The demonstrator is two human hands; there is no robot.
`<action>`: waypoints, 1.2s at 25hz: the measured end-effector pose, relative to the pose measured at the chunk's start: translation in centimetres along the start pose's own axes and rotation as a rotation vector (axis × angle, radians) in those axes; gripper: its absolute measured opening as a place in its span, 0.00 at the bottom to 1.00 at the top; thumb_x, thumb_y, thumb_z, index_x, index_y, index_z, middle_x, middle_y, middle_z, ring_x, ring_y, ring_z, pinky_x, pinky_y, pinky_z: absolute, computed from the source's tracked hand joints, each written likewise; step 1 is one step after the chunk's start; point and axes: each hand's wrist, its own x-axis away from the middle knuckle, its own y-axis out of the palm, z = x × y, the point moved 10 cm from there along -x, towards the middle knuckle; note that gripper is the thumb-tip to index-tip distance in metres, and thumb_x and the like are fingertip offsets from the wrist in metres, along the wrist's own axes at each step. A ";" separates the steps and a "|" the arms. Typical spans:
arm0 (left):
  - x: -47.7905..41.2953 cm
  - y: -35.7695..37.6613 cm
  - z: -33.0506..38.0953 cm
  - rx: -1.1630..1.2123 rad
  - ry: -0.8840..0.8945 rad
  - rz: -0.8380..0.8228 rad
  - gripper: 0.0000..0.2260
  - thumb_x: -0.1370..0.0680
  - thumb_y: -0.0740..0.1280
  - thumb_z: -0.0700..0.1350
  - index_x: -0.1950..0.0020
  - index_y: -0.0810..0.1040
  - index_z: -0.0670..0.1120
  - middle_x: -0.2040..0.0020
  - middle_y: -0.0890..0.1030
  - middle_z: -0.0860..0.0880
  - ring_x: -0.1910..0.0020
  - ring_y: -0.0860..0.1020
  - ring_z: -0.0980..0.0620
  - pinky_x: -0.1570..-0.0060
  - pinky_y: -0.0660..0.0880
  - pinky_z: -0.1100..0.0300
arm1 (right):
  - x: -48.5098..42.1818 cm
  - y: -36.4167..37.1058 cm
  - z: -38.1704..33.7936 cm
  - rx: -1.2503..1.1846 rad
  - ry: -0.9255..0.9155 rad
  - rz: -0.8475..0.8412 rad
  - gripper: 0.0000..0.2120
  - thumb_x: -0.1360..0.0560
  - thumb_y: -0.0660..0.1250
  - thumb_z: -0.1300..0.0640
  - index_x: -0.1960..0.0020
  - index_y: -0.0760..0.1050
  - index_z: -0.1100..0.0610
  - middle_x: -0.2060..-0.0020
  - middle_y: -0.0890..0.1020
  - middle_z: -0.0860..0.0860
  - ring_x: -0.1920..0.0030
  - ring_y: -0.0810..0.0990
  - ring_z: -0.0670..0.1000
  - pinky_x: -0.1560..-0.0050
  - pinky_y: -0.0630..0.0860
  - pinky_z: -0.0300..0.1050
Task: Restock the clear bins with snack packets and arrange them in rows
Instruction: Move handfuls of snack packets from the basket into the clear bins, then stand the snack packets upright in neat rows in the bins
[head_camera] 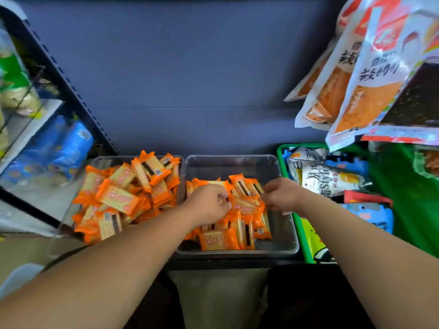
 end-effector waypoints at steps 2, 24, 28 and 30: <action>0.5 2.1 -0.8 0.030 0.025 -0.044 0.09 0.18 0.69 0.54 0.51 0.84 0.50 0.53 0.84 0.50 0.50 0.81 0.50 0.47 0.80 0.52 | 0.5 -0.3 -0.1 0.132 -0.047 0.112 0.13 0.20 0.69 0.50 0.39 0.82 0.53 0.48 0.83 0.54 0.47 0.82 0.56 0.47 0.77 0.46; -6.1 -0.2 4.2 -0.282 0.220 0.068 0.13 0.18 0.65 0.56 0.41 0.82 0.49 0.42 0.82 0.47 0.40 0.79 0.44 0.43 0.78 0.49 | -0.9 -3.0 -1.5 0.108 -0.196 0.216 0.06 0.20 0.67 0.48 0.50 0.82 0.47 0.56 0.85 0.48 0.57 0.83 0.50 0.54 0.82 0.46; -12.0 4.4 5.4 -0.311 0.299 -0.063 0.19 0.16 0.63 0.55 0.29 0.78 0.48 0.28 0.76 0.46 0.27 0.73 0.44 0.30 0.72 0.50 | -3.6 -3.1 -0.6 0.057 -0.245 0.248 0.02 0.20 0.69 0.51 0.50 0.79 0.44 0.56 0.82 0.44 0.55 0.81 0.45 0.56 0.77 0.40; -13.9 6.6 5.1 -0.340 0.273 -0.144 0.25 0.15 0.60 0.58 0.20 0.69 0.49 0.21 0.69 0.48 0.22 0.67 0.45 0.24 0.66 0.51 | -4.9 -3.1 0.4 0.000 -0.228 0.238 0.04 0.20 0.70 0.51 0.47 0.78 0.43 0.58 0.81 0.42 0.56 0.80 0.44 0.55 0.75 0.37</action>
